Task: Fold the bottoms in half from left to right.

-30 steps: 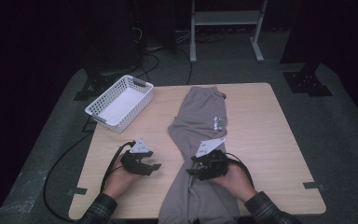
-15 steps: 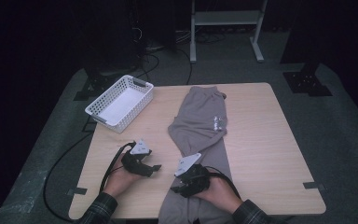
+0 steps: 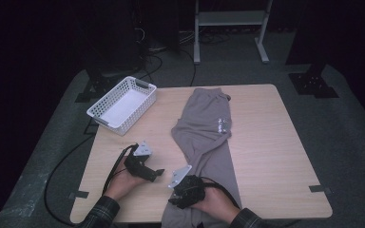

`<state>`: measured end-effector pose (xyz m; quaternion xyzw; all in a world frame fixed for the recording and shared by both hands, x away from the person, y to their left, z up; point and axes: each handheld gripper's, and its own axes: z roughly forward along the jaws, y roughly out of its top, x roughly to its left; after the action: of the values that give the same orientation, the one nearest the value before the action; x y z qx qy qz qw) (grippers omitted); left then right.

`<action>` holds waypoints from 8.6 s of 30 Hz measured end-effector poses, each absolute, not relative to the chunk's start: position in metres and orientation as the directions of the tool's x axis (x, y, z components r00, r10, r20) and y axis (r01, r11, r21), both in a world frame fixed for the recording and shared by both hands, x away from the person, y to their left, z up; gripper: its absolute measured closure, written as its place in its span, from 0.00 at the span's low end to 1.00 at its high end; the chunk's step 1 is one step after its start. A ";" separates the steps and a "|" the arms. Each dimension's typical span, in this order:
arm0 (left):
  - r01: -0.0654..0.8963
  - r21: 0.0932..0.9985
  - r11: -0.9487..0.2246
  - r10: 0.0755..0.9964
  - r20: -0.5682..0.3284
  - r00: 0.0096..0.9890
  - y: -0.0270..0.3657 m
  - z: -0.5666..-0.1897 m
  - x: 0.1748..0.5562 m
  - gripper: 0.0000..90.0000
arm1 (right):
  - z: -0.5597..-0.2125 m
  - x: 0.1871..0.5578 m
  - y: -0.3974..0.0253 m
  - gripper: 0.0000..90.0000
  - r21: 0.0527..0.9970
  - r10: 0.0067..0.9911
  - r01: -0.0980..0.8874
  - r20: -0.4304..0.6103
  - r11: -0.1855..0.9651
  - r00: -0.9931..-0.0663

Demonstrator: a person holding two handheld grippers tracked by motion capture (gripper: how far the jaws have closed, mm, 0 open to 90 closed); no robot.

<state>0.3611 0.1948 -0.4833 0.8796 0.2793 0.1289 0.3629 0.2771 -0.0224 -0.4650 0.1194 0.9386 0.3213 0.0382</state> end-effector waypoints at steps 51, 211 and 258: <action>0.408 0.713 -0.571 0.596 0.018 0.802 0.194 -0.483 0.360 0.00 | -0.440 0.265 -0.209 0.86 0.654 0.608 0.441 -0.037 0.615 -0.793; 0.299 0.712 -0.635 0.363 -0.066 0.929 0.078 -0.475 0.328 0.32 | -0.462 0.389 -0.145 0.92 0.679 0.420 0.344 0.058 0.649 -0.906; 0.088 0.742 -0.665 0.141 0.009 0.990 0.083 -0.442 0.291 0.77 | -0.417 0.266 -0.203 0.92 0.770 0.319 0.231 0.038 0.595 -0.947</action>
<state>0.2907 0.0827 -0.4421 0.9118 0.0630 0.0328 0.4045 0.2663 -0.2033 -0.4170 0.1541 0.8916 0.4227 0.0519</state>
